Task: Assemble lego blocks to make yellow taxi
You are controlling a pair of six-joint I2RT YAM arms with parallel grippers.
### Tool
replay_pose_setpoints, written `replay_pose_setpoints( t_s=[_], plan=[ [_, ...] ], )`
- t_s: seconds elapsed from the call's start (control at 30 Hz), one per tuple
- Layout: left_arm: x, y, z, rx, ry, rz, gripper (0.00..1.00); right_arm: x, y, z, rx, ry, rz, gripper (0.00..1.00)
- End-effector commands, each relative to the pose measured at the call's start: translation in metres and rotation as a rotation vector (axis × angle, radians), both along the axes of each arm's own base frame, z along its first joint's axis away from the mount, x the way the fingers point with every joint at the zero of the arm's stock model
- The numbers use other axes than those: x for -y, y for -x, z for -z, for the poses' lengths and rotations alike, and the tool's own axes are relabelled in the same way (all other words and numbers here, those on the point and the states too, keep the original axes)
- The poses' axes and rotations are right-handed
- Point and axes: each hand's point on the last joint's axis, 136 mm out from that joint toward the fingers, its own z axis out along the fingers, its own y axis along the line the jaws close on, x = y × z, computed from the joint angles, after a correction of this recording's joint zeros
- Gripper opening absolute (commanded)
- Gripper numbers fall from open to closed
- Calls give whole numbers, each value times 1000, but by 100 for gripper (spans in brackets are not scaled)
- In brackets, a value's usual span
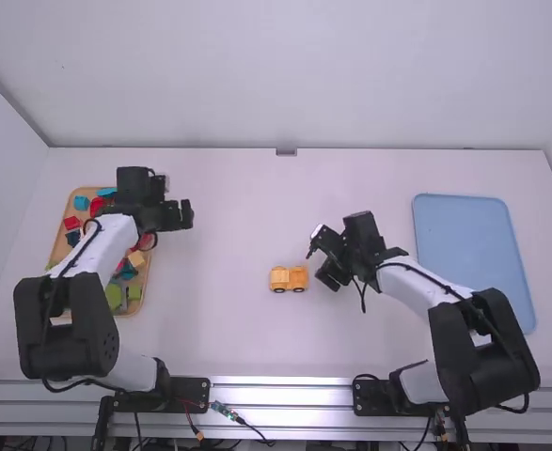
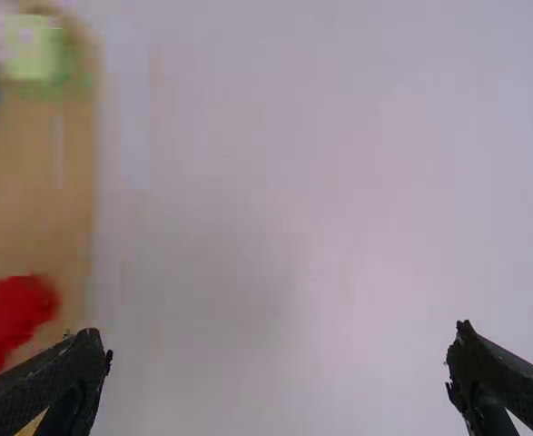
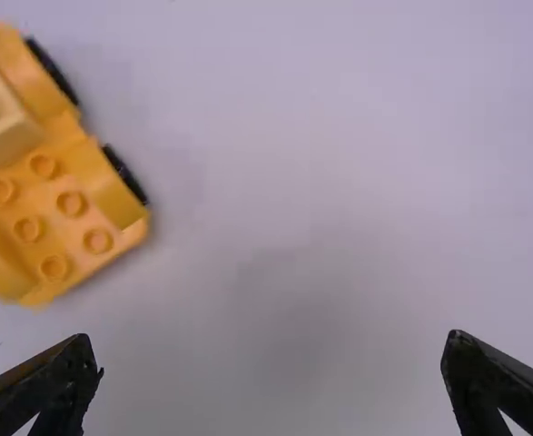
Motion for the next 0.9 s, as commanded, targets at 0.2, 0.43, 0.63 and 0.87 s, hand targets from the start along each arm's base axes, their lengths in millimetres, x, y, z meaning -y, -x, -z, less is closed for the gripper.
replay_pose_setpoints(
  t_s=[0.2, 0.43, 0.63, 0.87],
  plan=[
    [-79, 42, 6, -77, 40, -686, 99, -5, -20, -36, 118, -50, 31, 100],
    [-92, 60, 8, -142, -95, -674, 98, -6, -21, -37, 124, -52, 30, 100],
    [-78, 49, 21, -170, -64, -522, 100, -6, -21, -37, 126, -51, 25, 100],
    [-87, 44, 48, -206, -32, -535, 92, -6, -23, -39, 134, -56, 31, 100]
  ],
)
